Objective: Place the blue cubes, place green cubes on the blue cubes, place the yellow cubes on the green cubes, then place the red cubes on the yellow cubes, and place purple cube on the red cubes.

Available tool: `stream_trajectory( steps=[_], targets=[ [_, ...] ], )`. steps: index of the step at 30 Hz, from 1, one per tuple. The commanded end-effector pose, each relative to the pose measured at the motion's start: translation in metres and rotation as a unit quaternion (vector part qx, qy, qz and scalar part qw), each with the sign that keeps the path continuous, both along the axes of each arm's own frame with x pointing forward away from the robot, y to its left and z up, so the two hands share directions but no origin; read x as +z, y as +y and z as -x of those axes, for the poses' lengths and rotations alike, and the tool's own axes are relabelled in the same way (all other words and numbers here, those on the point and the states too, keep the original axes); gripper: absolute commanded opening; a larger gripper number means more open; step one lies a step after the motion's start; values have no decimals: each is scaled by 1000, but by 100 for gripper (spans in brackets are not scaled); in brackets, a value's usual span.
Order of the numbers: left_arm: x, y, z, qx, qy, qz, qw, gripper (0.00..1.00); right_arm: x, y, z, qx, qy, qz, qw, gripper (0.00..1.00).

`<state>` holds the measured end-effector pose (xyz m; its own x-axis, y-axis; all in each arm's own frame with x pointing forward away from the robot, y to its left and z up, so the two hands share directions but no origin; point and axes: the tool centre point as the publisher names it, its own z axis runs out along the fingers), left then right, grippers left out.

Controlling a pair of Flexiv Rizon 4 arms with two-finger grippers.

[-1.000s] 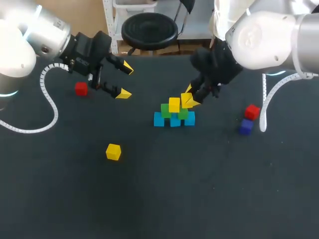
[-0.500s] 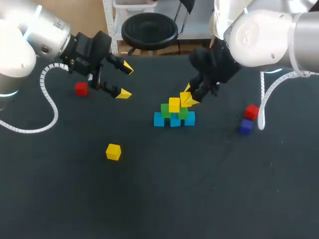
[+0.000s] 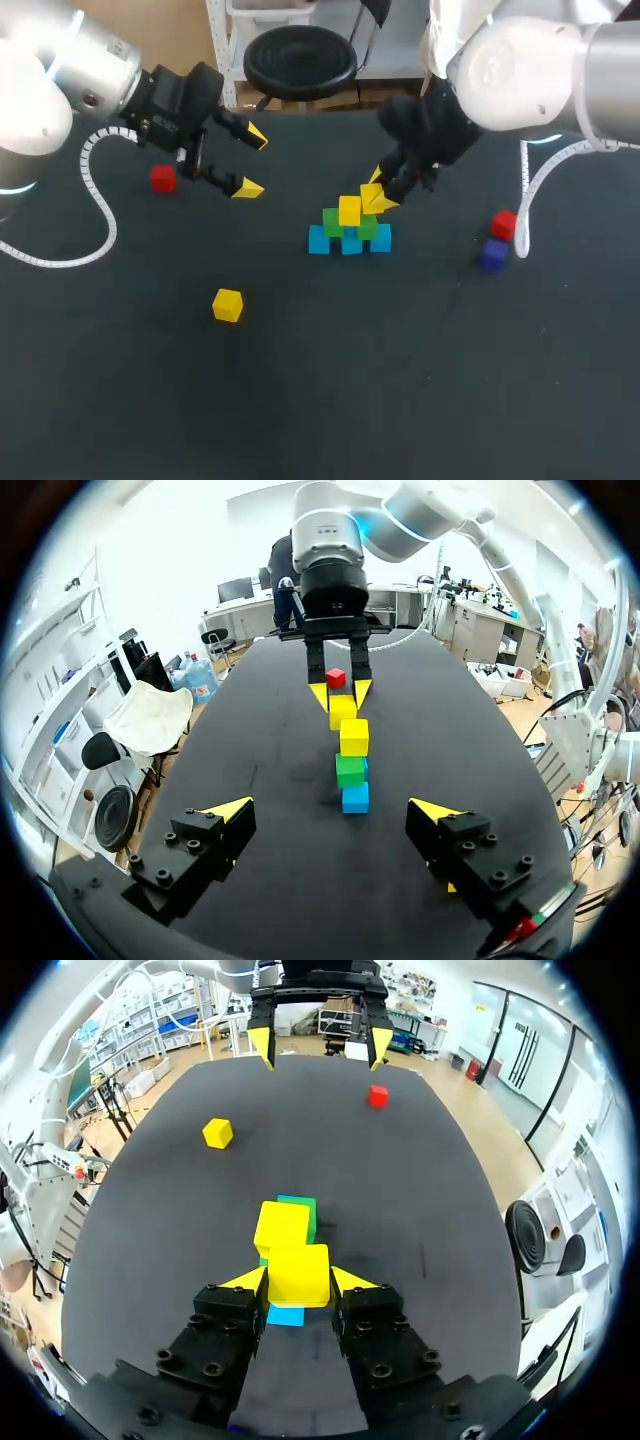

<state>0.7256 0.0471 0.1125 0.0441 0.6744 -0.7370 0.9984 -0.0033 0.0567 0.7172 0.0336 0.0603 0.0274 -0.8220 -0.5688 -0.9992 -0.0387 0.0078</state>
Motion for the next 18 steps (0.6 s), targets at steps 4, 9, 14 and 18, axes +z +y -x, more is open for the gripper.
stream_trajectory(
  steps=[4,9,14,18],
  targets=[
    [0,0,-1,-1,1,-1,1000,100,-1,0,-3,-1,0,0,1000,0],
    [0,0,-1,-1,1,-1,1000,100,-1,-1,-3,-3,1,0,1000,0],
    [0,0,-1,-1,1,-1,1000,100,-1,0,-6,-2,1,1,1000,0],
    [0,0,-1,-1,1,-1,1000,100,-1,1,-8,0,1,3,1000,0]
  ],
)
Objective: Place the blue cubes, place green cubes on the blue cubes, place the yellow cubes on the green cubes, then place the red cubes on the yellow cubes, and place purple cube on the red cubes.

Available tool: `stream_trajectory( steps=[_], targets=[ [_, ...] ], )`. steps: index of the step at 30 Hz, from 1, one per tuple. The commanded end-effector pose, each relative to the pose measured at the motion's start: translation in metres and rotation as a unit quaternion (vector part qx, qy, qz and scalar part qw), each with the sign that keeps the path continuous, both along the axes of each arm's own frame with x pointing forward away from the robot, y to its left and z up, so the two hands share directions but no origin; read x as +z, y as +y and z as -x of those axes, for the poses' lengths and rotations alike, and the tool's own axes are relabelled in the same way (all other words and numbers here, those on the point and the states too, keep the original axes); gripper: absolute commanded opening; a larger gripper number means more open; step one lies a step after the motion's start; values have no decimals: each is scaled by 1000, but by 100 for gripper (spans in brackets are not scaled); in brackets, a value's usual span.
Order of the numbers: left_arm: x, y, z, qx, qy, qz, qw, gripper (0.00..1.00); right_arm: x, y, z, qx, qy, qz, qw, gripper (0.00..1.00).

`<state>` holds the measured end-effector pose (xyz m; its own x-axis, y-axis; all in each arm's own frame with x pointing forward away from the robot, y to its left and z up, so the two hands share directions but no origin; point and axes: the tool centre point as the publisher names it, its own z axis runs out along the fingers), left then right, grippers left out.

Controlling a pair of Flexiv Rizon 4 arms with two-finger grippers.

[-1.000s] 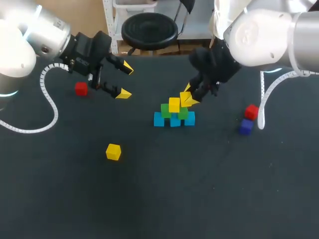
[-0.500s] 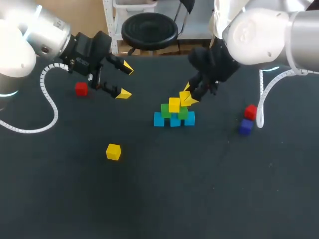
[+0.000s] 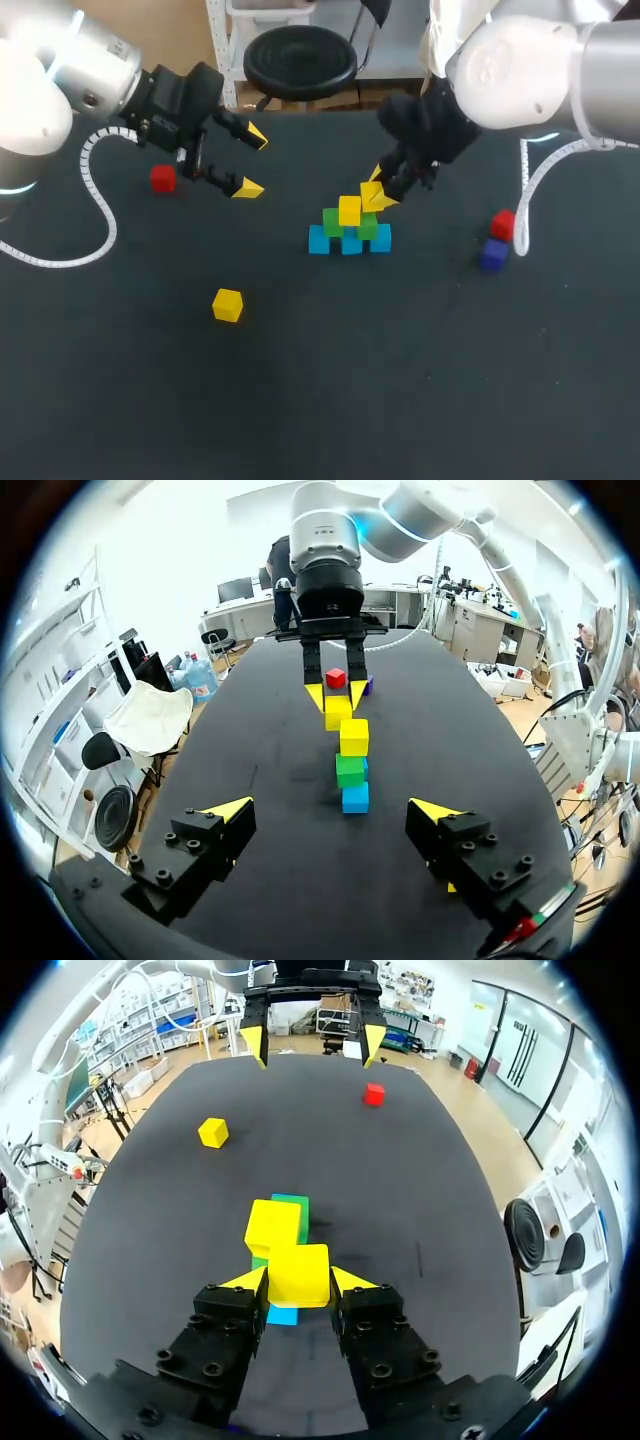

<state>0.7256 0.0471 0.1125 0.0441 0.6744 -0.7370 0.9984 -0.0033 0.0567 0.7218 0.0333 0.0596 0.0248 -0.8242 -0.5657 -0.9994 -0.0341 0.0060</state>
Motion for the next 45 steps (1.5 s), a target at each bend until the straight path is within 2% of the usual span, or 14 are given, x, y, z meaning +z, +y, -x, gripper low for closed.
stream_trajectory(
  steps=[1,17,23,34,45],
  targets=[
    [0,0,-1,-1,1,-1,1000,100,0,1,-3,2,2,1,1000,0],
    [0,0,-1,-1,1,-1,1000,100,-1,5,-2,1,4,2,1000,0],
    [0,0,-1,-1,1,-1,1000,100,1,1,7,-20,-2,14,1000,0],
    [0,0,-1,-1,1,-1,1000,100,-1,-5,21,-52,-14,-4,999,0],
    [0,0,-1,-1,1,-1,1000,100,-3,-7,18,-43,-11,-16,999,0]
  ],
)
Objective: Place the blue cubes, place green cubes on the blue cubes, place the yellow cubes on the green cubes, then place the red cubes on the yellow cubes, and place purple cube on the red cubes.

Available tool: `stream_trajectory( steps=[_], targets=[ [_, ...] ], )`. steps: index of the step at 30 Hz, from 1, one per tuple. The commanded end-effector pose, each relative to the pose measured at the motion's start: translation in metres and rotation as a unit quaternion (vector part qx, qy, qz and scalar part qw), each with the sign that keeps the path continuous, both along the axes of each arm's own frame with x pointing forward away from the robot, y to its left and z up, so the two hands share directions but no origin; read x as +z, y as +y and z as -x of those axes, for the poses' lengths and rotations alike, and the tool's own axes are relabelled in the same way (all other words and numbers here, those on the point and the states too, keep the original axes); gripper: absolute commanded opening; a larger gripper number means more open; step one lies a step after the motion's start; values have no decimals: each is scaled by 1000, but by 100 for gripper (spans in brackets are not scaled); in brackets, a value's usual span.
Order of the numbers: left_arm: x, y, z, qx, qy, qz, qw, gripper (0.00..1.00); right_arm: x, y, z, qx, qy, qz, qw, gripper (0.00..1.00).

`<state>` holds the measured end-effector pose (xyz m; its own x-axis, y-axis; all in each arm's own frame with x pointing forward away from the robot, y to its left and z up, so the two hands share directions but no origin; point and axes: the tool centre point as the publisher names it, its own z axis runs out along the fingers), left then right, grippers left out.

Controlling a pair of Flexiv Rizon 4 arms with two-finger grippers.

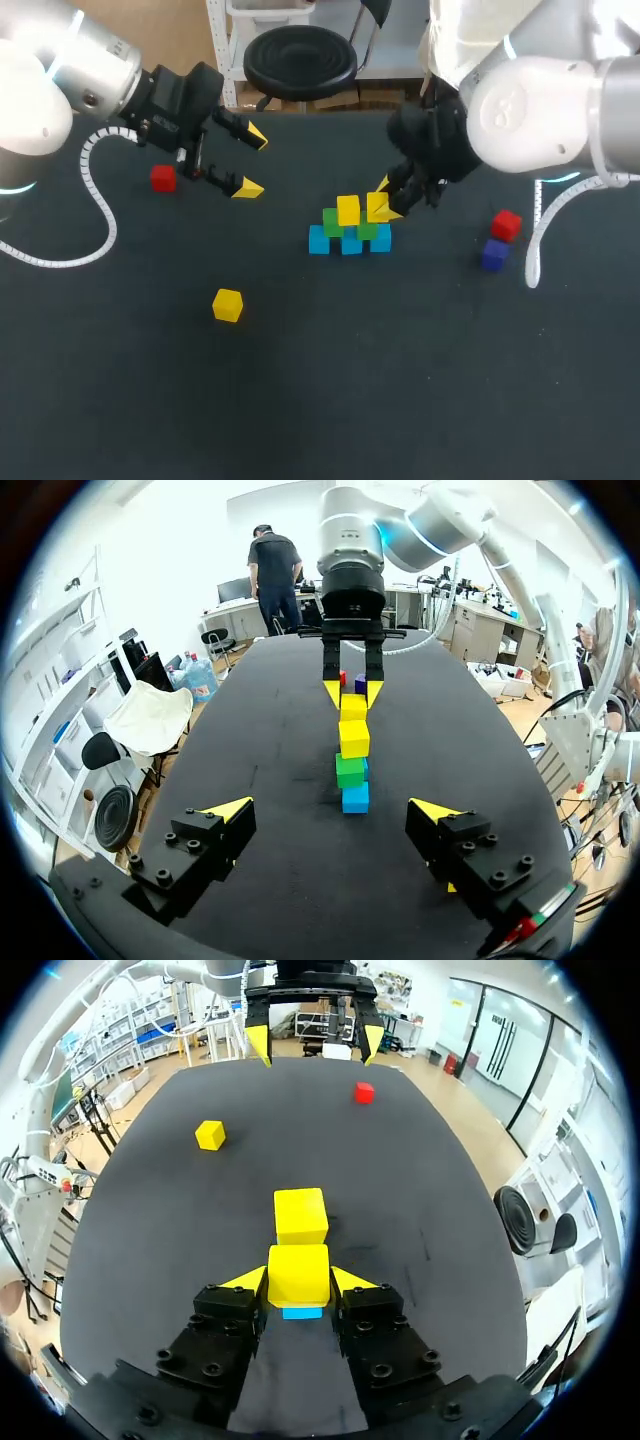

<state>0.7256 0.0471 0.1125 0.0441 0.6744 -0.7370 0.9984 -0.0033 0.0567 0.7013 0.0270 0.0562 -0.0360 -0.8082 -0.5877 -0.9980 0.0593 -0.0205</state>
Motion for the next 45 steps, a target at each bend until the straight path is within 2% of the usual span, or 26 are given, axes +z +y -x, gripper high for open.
stream_trajectory(
  steps=[1,45],
  targets=[
    [0,0,-1,-1,1,-1,1000,100,0,0,-3,5,2,-3,1000,0],
    [0,0,-1,-1,1,-1,1000,100,-2,7,-2,16,27,-6,999,0]
  ],
)
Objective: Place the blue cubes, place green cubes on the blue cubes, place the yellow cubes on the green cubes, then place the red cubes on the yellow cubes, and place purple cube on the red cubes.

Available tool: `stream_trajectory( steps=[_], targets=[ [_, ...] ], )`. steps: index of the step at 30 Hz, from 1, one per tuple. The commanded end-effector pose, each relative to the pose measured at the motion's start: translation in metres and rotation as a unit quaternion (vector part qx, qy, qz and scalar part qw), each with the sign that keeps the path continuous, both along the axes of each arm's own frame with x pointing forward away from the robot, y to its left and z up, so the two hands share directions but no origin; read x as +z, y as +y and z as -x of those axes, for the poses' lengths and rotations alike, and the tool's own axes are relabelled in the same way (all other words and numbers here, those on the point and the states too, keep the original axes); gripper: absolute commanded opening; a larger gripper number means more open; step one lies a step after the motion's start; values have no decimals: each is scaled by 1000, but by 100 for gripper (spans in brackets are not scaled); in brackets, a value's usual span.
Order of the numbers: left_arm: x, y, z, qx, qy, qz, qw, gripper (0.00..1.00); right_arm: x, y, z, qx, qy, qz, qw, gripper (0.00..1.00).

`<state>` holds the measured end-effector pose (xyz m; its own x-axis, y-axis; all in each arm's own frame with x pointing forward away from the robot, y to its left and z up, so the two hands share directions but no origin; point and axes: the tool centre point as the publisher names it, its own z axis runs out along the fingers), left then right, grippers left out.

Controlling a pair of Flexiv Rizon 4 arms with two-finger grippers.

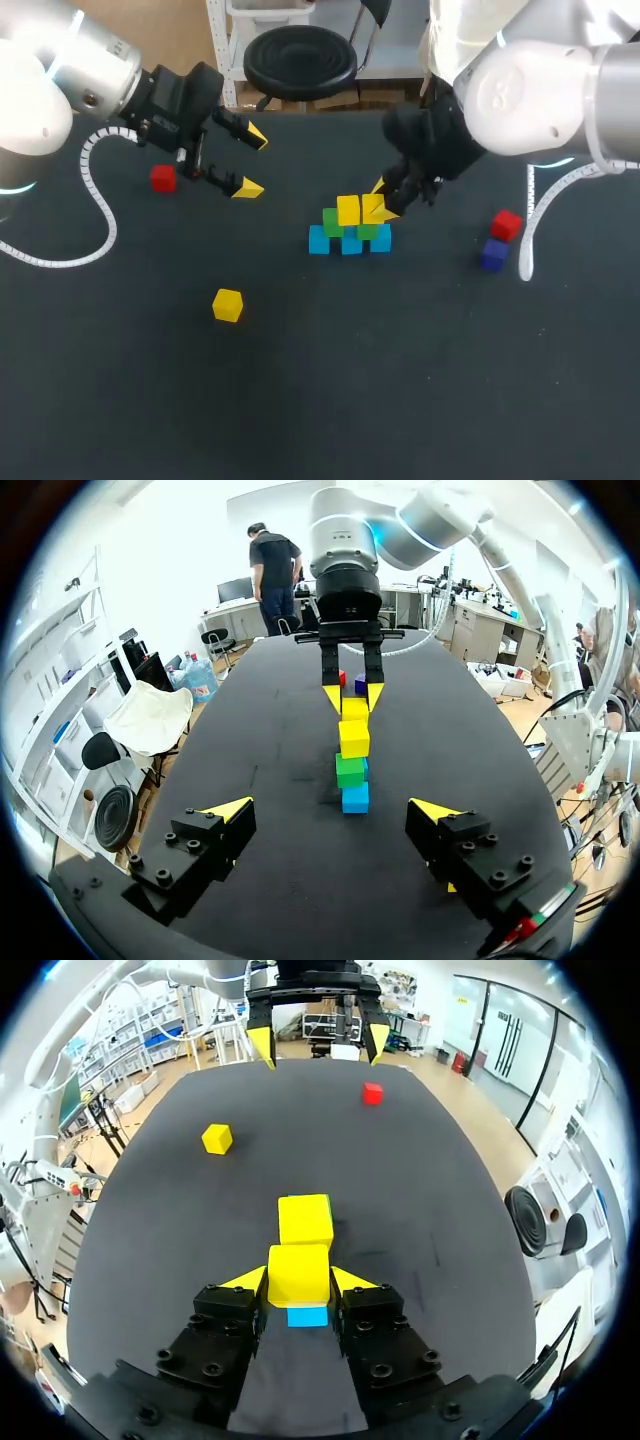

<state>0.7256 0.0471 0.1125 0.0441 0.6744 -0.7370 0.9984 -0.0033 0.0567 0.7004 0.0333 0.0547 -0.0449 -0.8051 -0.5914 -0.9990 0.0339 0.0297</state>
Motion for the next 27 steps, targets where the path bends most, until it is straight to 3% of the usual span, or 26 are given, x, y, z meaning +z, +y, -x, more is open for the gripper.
stream_trajectory(
  steps=[1,27],
  targets=[
    [0,0,-1,-1,1,-1,1000,100,-1,1,-3,3,2,-3,1000,0],
    [0,0,-1,-1,1,-1,1000,100,-4,2,-6,11,15,-8,1000,0]
  ],
)
